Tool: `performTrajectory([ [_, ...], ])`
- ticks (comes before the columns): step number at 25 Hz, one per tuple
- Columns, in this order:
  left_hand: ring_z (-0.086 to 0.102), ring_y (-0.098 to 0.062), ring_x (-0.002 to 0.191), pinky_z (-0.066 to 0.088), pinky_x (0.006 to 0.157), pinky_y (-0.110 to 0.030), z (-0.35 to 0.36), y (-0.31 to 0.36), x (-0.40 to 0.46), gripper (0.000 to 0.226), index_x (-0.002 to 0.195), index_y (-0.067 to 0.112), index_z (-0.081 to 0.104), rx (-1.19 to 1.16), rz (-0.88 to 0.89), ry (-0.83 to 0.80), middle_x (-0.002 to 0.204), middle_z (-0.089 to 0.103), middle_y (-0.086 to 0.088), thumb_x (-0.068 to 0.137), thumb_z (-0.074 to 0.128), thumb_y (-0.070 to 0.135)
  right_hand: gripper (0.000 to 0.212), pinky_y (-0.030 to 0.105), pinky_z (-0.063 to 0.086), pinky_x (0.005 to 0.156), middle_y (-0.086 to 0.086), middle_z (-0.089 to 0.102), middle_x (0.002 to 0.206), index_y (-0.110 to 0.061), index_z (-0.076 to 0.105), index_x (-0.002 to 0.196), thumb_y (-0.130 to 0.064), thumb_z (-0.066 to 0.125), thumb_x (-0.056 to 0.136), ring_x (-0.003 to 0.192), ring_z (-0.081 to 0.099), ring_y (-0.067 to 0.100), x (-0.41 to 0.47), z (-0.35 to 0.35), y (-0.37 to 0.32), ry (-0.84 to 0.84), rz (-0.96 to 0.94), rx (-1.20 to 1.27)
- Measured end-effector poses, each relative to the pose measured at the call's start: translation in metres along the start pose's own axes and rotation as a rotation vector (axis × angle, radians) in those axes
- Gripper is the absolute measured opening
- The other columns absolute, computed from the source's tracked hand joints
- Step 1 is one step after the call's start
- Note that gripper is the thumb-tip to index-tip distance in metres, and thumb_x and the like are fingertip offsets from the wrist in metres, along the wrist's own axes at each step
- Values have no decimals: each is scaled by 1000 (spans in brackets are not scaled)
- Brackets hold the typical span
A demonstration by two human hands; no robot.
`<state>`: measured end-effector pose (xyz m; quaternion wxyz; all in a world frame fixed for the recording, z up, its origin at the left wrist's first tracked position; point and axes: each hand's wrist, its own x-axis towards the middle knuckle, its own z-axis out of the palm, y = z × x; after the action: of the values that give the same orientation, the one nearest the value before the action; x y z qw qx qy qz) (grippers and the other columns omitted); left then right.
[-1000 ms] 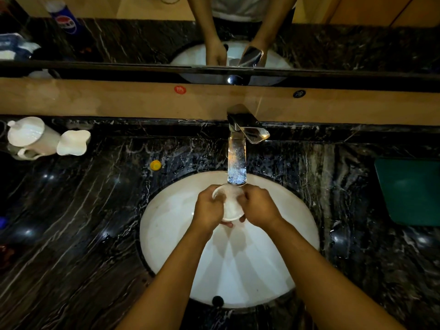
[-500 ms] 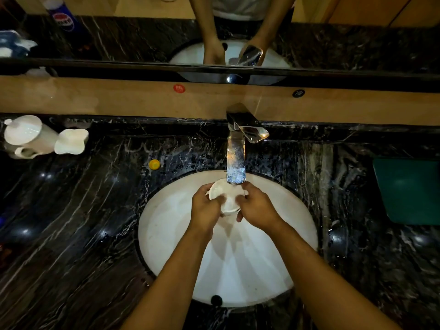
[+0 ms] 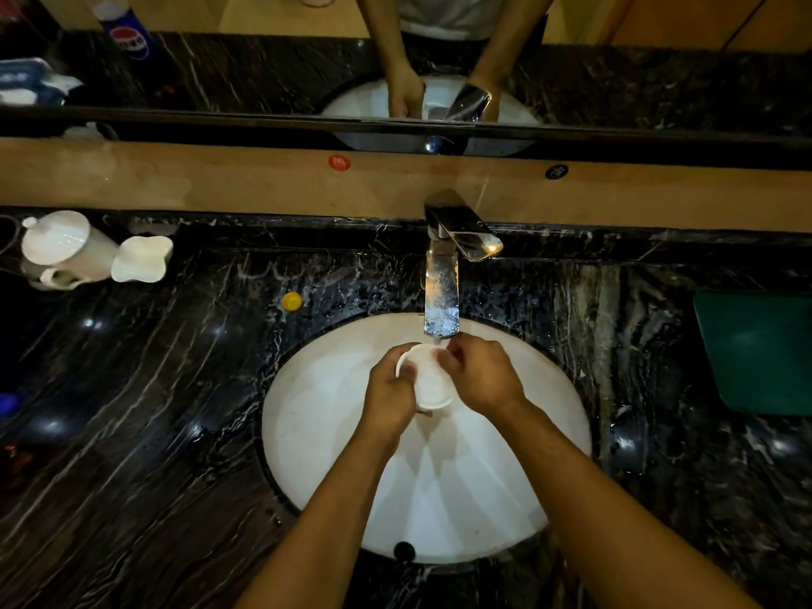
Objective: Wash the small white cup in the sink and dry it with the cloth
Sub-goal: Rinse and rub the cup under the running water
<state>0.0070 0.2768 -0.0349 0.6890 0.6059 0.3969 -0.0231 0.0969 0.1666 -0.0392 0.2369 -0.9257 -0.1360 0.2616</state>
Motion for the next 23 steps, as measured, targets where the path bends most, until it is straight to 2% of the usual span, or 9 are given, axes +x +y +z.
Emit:
performTrajectory([
  [3,72,-34,86,57,46,-35,-2,3,3,40,110,27,69,14,39,15,107,72,-8,99,45,-3,17,28,44,69,9,72,101,-12,65,109,-16,53,98,87,65,26,-9,4,1,7,-36,165],
  [5,73,-29,79,57,44,-34,-2,5,1,42,104,31,71,14,57,-8,100,74,-3,101,45,-1,23,31,51,74,7,75,106,-17,68,116,-27,59,97,93,68,26,-10,2,-5,27,-82,163],
  [7,75,-24,72,56,43,-34,-1,5,-1,44,97,37,74,4,37,-41,93,76,1,103,44,4,33,36,57,79,3,77,102,-24,72,111,-49,65,90,91,70,24,-7,-3,-11,37,-88,115],
  [9,75,-24,75,55,43,-33,0,2,-2,43,101,33,74,-21,8,-40,97,77,-4,104,42,5,34,36,58,78,1,78,96,-25,75,104,-53,67,87,87,70,22,-5,-6,-12,46,-62,132],
  [12,73,-34,82,54,42,-31,1,-2,2,37,113,20,71,-42,-12,20,110,73,-17,103,41,3,20,31,55,81,6,78,103,-19,76,109,-23,64,94,93,71,24,-8,-5,-8,35,-76,207],
  [16,71,-39,93,57,45,-35,3,-4,4,34,121,16,68,-83,4,104,118,69,-16,103,42,3,40,29,52,87,5,73,117,-13,67,127,0,54,92,101,65,20,-21,1,-4,2,-10,434],
  [19,67,-30,100,60,48,-31,4,-4,5,34,120,18,65,-109,17,158,121,66,-13,102,42,0,23,39,58,79,8,76,97,-10,70,109,-21,55,95,86,70,27,-27,14,-3,13,142,377],
  [21,65,-22,99,58,50,-23,5,-5,2,36,120,21,63,-105,6,133,124,65,-12,101,43,-2,35,35,54,68,9,74,82,-9,69,87,-36,51,100,76,69,29,-29,14,-2,45,177,260],
  [23,65,-25,100,61,52,-29,4,-5,1,40,123,23,62,-131,-63,66,124,62,-10,98,46,-4,43,32,45,65,11,71,80,-10,66,81,-40,45,104,74,64,29,-28,7,-2,94,167,152],
])
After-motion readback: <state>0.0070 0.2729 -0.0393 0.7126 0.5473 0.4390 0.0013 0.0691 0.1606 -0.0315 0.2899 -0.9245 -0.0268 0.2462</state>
